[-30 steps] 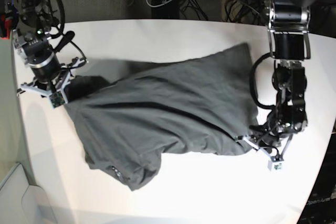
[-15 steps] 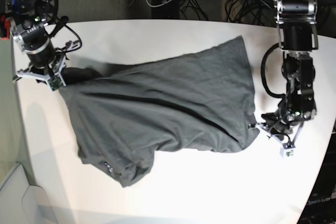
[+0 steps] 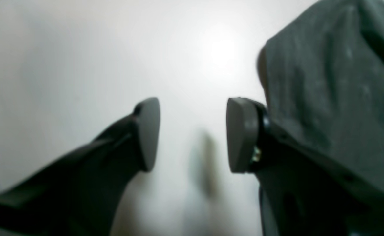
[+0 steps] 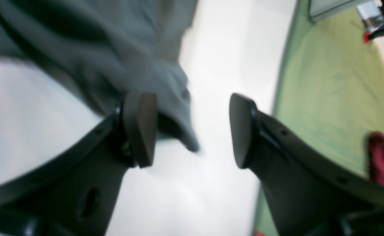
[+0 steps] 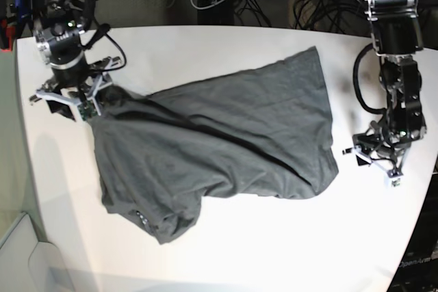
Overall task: Layout the t-shirt on the table in an organized manner, then fold the t-shirt properly
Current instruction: 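Release the shirt with both grippers and reposition the right gripper over it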
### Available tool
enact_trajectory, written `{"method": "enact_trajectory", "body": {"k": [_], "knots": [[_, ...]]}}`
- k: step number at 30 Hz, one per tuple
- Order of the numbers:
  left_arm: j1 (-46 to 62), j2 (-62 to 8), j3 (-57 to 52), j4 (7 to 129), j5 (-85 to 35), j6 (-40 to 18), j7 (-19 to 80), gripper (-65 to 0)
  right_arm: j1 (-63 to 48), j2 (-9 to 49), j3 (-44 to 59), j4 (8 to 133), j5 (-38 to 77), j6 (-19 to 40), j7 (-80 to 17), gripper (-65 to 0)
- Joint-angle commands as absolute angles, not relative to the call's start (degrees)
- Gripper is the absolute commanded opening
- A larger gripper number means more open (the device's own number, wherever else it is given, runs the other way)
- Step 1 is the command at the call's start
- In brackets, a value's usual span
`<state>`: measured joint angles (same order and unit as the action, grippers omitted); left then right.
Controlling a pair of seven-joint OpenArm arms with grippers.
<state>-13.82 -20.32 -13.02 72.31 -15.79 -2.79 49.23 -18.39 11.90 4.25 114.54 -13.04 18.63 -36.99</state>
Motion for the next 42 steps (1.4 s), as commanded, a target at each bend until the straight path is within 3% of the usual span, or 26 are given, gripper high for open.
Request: {"method": "enact_trajectory", "body": {"k": [1,5,7,15,23,32,42], "knots": [[-15.25,-21.41,-13.32,73.19,-15.87,-2.51,48.22,-33.1,-16.75,10.68,4.18,115.82,-13.58,18.33,-35.65,-29.5],[-15.25,-21.32,-13.32,73.19,-15.87,-2.51,48.22,-33.1,-13.41,4.97,-0.84,115.65,-13.58,18.33,-35.74,-29.9],[-15.25,-21.14,-13.32,73.19,-15.87,-2.51,48.13,-33.1,-12.26,1.98,-3.38,115.56,-13.58,18.33,-36.00,-33.4],[-15.60,-20.70,-13.41,73.19,-15.87,-2.42,48.13,-33.1,-11.82,-6.90,-12.70,109.58,-13.67,18.24,-36.18,-65.0],[-16.84,-20.35,-13.14,72.48,-15.87,-2.42,44.79,-33.1,-8.48,-7.60,-18.51,97.54,-13.41,18.24,-35.74,-65.0],[-21.14,-17.54,-12.88,63.78,-15.87,-2.42,43.12,-33.1,-1.98,-8.40,-19.38,86.11,-13.32,18.24,-35.74,-65.0],[-21.32,-14.81,-12.88,61.76,-15.69,-2.42,41.71,-33.1,-5.85,-5.93,-19.30,84.26,-13.41,18.24,-35.65,-65.0]]}}
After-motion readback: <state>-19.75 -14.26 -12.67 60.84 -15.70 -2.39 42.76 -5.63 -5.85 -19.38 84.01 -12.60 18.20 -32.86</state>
